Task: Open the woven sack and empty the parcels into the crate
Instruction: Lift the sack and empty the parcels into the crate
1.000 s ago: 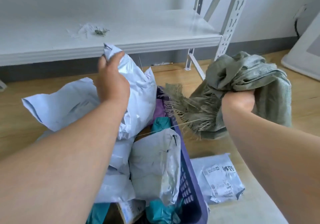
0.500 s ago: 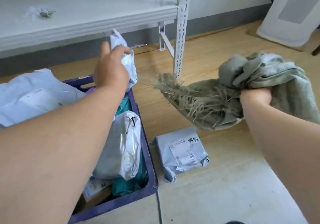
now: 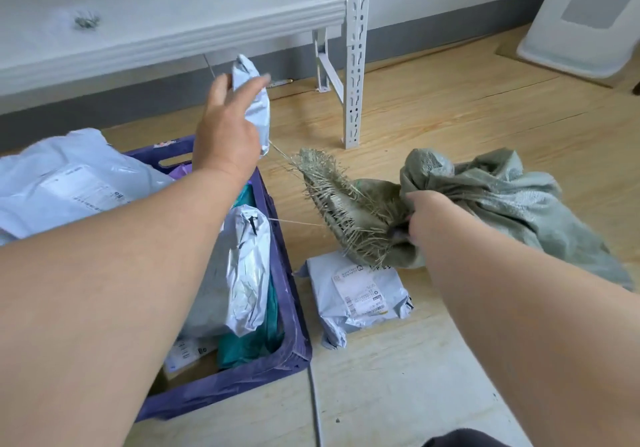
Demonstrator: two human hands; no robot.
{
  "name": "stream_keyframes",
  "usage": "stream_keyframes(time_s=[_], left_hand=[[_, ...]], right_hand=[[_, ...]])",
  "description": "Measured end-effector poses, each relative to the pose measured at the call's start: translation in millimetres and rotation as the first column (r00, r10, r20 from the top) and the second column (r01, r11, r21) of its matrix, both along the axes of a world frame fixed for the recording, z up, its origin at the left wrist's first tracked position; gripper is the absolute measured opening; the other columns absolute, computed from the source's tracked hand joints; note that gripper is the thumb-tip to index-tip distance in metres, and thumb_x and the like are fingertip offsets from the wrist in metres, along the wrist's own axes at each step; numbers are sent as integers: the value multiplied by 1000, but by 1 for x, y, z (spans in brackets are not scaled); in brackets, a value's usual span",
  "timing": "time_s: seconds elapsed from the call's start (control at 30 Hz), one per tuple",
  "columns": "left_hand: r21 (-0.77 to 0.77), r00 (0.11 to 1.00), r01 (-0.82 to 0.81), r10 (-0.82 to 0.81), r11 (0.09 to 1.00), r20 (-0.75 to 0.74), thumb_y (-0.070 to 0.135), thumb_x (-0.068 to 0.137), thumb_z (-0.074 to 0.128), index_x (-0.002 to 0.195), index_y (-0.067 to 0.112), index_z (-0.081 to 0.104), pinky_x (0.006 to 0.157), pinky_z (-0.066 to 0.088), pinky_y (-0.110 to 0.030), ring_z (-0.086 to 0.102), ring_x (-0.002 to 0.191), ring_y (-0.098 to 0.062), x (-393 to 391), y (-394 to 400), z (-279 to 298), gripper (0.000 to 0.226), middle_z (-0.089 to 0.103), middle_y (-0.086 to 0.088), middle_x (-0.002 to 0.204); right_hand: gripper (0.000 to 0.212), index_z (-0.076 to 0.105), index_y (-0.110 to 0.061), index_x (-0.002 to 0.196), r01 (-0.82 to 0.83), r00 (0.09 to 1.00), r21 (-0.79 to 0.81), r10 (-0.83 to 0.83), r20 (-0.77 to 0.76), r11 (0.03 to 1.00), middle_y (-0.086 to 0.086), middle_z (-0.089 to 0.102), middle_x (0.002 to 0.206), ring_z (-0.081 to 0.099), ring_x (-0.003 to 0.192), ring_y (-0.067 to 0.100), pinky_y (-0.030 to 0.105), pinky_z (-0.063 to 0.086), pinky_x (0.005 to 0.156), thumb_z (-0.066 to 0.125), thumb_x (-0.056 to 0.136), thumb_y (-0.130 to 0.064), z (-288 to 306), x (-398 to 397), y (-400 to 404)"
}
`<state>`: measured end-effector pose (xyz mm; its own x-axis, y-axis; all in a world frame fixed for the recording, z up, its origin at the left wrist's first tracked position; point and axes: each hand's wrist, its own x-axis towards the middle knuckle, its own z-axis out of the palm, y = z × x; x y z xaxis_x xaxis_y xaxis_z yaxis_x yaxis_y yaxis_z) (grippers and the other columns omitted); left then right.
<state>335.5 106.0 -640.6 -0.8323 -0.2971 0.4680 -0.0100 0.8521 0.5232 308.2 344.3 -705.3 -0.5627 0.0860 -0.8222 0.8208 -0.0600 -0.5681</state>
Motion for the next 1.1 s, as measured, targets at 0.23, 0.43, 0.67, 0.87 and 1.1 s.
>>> stream_keyframes(time_s=[0.23,0.43,0.67,0.87,1.1], left_hand=[[75,996,-94,93,993,9,1,87,44,146,26,32,82,42,-33,50,119,-27,26,-34,-1,66,49,-5,139],[239,979,-204,196,949,54,4,87,46,100,4,59,69,37,-28,53,84,-27,47,-79,18,19,62,-10,97],[552,993,-68,111,831,-46,11,77,55,77,24,60,67,42,-28,52,72,-13,91,-138,37,14,60,5,78],[776,976,-79,206,626,-67,15,77,60,76,31,62,79,46,-31,60,82,-13,117,-183,23,16,64,11,82],[-63,868,-355,303,933,-394,10,75,62,145,10,36,115,13,-37,33,139,-26,99,-157,36,74,38,-9,148]], right_hand=[[30,48,-10,64,-159,985,-291,133,-108,943,-1,44,47,36,27,8,15,33,32,59,92,-10,8,26,-109],[19,67,-17,106,-170,809,121,209,-550,978,-1,65,71,50,44,11,23,47,46,60,88,-12,38,12,-155],[52,53,-22,128,-198,606,492,501,-618,848,3,67,96,70,81,21,41,61,75,73,81,-23,51,-1,-196],[32,61,-14,95,-454,604,420,618,-503,786,-1,72,76,48,44,10,19,44,44,72,83,-42,56,2,-224],[18,63,-16,83,-331,639,326,465,-613,885,2,55,66,44,46,11,19,44,43,70,87,-32,51,11,-244]])
